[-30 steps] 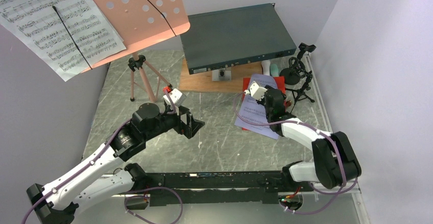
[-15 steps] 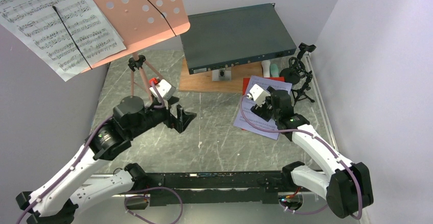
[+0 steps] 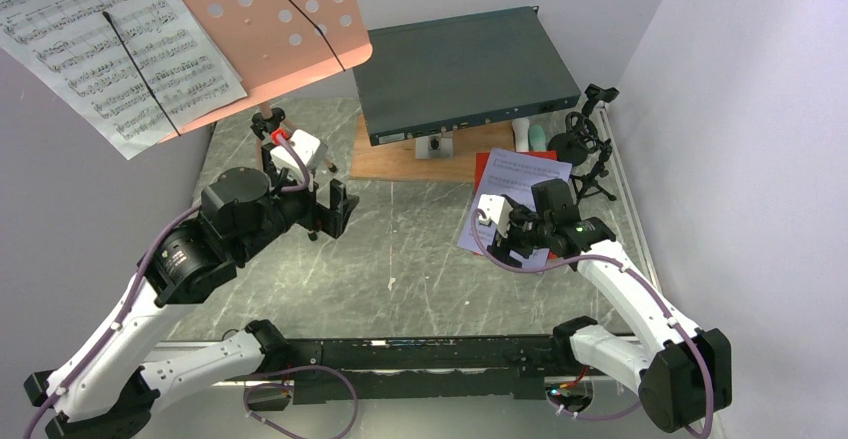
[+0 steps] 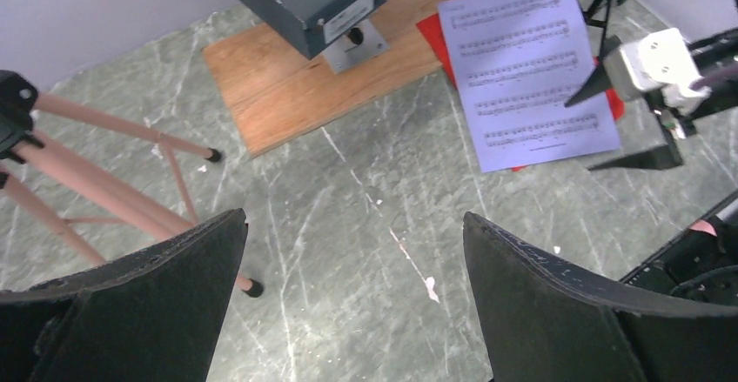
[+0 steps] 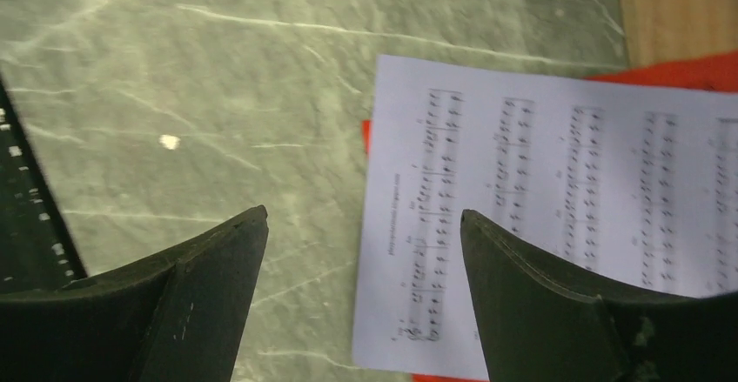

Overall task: Pack up the instrument practice props
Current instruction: Place the sheet music at the center of the board, then pick up the sheet music from the music stand.

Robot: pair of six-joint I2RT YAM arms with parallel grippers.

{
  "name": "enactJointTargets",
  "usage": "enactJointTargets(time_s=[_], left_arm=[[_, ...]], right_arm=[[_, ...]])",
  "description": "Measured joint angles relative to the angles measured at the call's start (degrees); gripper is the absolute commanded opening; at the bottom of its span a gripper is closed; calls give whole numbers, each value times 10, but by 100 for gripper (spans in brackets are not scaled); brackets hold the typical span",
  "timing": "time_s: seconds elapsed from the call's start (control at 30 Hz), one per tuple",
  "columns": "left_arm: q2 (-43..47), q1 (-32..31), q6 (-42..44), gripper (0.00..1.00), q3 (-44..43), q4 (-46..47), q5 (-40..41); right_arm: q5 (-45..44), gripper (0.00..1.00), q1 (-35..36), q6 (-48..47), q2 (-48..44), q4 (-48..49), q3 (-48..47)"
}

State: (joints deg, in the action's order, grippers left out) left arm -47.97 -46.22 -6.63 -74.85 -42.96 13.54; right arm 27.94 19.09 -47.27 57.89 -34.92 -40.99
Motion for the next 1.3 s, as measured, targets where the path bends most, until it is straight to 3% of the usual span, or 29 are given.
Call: enactJointTargets(time_s=[0.27,0.6,0.97,1.3], left_arm=[[-38,0,-2,100,-63,-60,103],[-64,0,-4,99,-149,-97,207],[-146,0,93,95,-254,-88,296],[-267,0,155,90,-402,-85,452]], right_arm=[[82,85,-3,-19,0,-42,-3],[102,85,-3,-23,2,-50,-3],[115,85,-3,-25,3,-52,-3],[124,85,-3,-29,3,-58,-3]])
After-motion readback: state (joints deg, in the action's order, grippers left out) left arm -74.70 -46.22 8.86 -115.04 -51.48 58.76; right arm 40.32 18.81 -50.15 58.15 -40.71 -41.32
